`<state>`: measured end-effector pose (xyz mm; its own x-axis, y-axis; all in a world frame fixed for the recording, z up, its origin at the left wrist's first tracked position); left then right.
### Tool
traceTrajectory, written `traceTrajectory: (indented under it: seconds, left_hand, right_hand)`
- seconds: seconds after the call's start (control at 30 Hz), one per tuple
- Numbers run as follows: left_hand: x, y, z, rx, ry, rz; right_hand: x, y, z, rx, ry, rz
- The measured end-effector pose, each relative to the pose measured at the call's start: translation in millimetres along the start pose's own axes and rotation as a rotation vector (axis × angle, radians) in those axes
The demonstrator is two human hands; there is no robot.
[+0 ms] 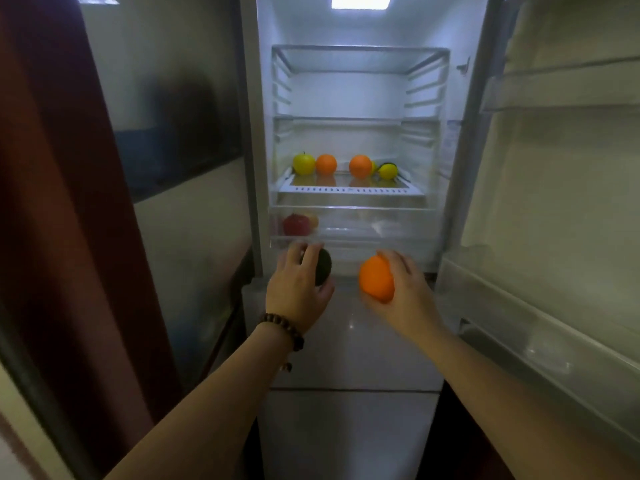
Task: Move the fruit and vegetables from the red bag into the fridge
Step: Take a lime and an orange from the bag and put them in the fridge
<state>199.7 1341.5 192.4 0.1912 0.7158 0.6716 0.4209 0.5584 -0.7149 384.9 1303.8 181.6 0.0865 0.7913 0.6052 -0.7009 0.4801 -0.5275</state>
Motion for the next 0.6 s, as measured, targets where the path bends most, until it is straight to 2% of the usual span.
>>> traceTrajectory:
  seconds: [0.33,0.6]
  left_hand:
    - [173.3,47.7,66.9,-0.032,0.053,-0.154]
    - [233.6,91.5,88.9,0.008,0.024,-0.09]
  right_hand:
    - [190.7,47.2,-16.9,0.007,-0.082,-0.112]
    - [284.1,63.9,-55.8,-0.025,-0.145,-0.074]
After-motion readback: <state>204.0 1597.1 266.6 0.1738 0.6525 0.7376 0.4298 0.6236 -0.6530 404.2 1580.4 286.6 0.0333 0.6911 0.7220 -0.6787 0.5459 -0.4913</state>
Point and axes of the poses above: each hand's wrist, its own x-axis towards the middle knuckle, its own y-axis out of the palm, z = x × y, the point moved 1 cm from there along x, towards the middle knuckle, and after that the axes turned 13 degrees about x, right-handed, at the moved point
